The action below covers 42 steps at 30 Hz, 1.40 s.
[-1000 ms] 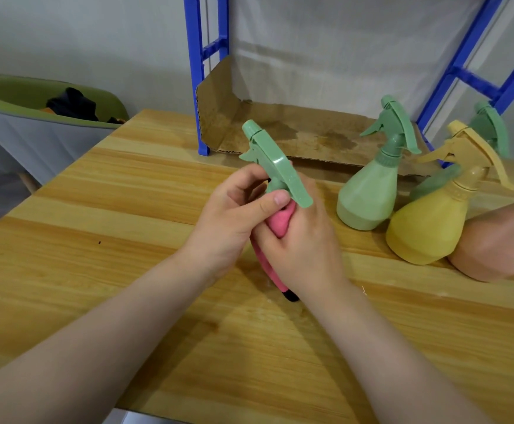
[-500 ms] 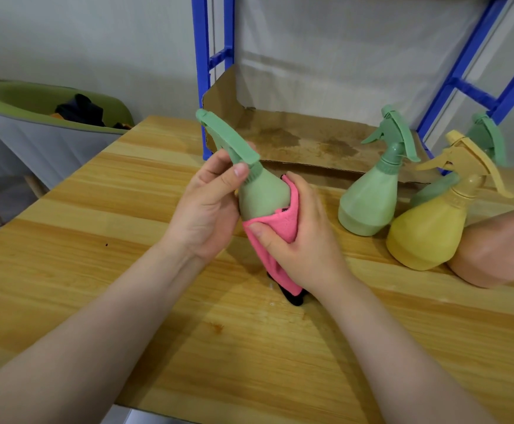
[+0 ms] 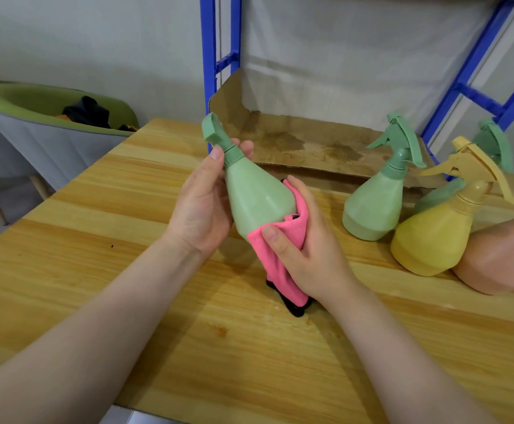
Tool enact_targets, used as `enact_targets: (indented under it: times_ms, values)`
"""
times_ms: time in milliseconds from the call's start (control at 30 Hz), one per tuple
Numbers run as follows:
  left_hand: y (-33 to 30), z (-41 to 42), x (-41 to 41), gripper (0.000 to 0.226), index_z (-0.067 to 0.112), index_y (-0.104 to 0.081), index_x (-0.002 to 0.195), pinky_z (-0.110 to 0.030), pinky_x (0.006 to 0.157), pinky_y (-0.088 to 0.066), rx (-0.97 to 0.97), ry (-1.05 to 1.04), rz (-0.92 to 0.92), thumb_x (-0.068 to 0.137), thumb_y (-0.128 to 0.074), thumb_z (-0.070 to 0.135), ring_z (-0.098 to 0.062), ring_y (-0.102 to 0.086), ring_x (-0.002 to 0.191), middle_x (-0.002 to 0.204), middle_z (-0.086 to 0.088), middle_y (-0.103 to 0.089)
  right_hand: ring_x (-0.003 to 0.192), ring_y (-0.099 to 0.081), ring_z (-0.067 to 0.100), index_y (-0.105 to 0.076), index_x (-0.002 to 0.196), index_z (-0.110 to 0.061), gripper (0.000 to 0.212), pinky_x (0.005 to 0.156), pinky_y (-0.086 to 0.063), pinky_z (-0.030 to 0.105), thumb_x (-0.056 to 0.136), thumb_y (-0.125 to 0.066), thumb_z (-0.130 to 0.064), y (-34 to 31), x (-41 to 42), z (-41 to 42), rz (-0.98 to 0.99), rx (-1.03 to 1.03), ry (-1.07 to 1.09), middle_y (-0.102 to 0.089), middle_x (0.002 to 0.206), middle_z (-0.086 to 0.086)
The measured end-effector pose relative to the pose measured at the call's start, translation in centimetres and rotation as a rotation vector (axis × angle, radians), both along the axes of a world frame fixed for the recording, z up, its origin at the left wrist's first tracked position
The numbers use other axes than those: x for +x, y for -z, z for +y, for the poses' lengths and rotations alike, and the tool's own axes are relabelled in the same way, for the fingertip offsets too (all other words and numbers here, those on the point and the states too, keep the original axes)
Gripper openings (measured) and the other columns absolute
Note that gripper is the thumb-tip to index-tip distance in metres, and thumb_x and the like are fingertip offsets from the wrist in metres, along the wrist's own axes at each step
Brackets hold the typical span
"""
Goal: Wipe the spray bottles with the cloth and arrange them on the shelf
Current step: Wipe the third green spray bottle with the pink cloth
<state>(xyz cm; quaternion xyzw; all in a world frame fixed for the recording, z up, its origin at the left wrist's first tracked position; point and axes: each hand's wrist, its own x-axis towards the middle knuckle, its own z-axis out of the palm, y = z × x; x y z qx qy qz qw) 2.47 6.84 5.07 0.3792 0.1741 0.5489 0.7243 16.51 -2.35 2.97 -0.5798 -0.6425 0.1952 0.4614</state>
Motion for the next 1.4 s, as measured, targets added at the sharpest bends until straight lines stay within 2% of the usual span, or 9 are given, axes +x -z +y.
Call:
enact_targets:
  times_ms: [267,567,667,800,967,1067,1167,1300,1400]
  values:
    - [0.3,-1.2,0.3,0.032,0.012,-0.067,0.109,-0.027,0.086,-0.053,0.234,0.096,0.135,0.081,-0.075,0.026,-0.012,-0.064,0.101,0.109,-0.001,-0.07,0.126,-0.049,0.001,-0.038,0.147,-0.026,0.074,0.103,-0.042,0.023,0.085,-0.047,-0.066,-0.7,0.1,0.1,-0.016,0.005,-0.025,-0.051,0.139,-0.013]
    - [0.3,-2.1,0.7,0.023,0.025,-0.076,0.1,-0.023,0.087,-0.051,0.383,0.164,0.225,0.081,-0.068,0.015,-0.011,-0.066,0.098,0.102,0.004,-0.074,0.114,-0.056,-0.002,-0.048,0.137,-0.026,0.053,0.096,-0.047,0.021,0.094,-0.045,-0.058,-1.0,-0.1,0.0,-0.07,0.085,0.025,-0.06,0.126,-0.015]
    - [0.3,-2.2,0.8,0.022,0.021,-0.076,0.1,-0.027,0.09,-0.051,0.367,0.106,0.194,0.085,-0.065,0.01,-0.016,-0.065,0.101,0.103,0.001,-0.073,0.111,-0.06,-0.002,-0.052,0.128,-0.03,0.041,0.093,-0.049,0.021,0.094,-0.046,-0.053,-1.2,0.4,0.1,0.06,0.149,0.01,-0.062,0.117,-0.021]
    - [0.3,-2.0,0.7,0.021,0.018,-0.072,0.104,-0.026,0.087,-0.051,0.429,0.009,0.264,0.084,-0.071,0.014,-0.013,-0.065,0.099,0.102,0.002,-0.072,0.112,-0.058,-0.005,-0.062,0.12,-0.009,0.047,0.094,-0.042,0.012,0.096,-0.042,-0.044,-1.8,1.2,0.1,0.217,0.303,0.083,-0.059,0.117,-0.02]
    - [1.2,-2.3,1.1,0.025,0.022,-0.064,0.107,-0.032,0.093,-0.049,0.763,-0.258,0.562,0.083,-0.069,0.024,-0.017,-0.062,0.105,0.107,-0.001,-0.065,0.066,-0.055,-0.005,-0.061,0.1,-0.018,0.043,0.062,-0.041,0.009,0.092,-0.038,-0.052,-2.8,1.7,-0.3,0.403,0.361,0.213,-0.057,0.07,-0.025]
    - [1.3,-2.5,1.2,0.028,0.009,-0.065,0.107,-0.023,0.092,-0.047,0.9,-0.421,0.684,0.083,-0.071,0.024,-0.01,-0.059,0.104,0.104,-0.001,-0.063,0.058,-0.049,-0.005,-0.058,0.081,-0.023,0.036,0.056,-0.04,0.01,0.097,-0.038,-0.048,-3.3,1.1,-0.9,0.426,0.434,0.2,-0.052,0.064,-0.02]
    - [1.1,-2.7,1.2,0.028,0.005,-0.066,0.105,-0.015,0.091,-0.044,0.986,-0.513,0.768,0.083,-0.071,0.022,0.001,-0.055,0.101,0.104,0.006,-0.059,0.058,-0.048,-0.004,-0.057,0.083,-0.019,0.048,0.055,-0.039,0.013,0.094,-0.039,-0.061,-3.5,0.6,-1.1,0.427,0.463,0.121,-0.049,0.064,-0.016]
    - [1.4,-3.0,1.2,0.026,0.001,-0.067,0.103,-0.033,0.083,-0.052,1.093,-0.5,0.853,0.085,-0.066,0.02,-0.015,-0.06,0.095,0.101,-0.003,-0.062,0.092,-0.059,-0.003,-0.057,0.114,-0.016,0.046,0.082,-0.044,0.014,0.097,-0.044,-0.057,-3.1,0.0,-0.9,0.245,0.46,0.136,-0.059,0.099,-0.017]
    - [1.8,-3.3,1.6,0.021,-0.001,-0.069,0.1,-0.046,0.07,-0.052,1.161,-0.5,0.878,0.082,-0.065,0.008,-0.027,-0.062,0.085,0.097,-0.008,-0.063,0.08,-0.06,0.001,-0.049,0.094,-0.038,0.01,0.071,-0.043,0.014,0.093,-0.053,-0.047,-3.0,-0.3,-0.9,0.038,0.379,0.218,-0.058,0.085,-0.018]
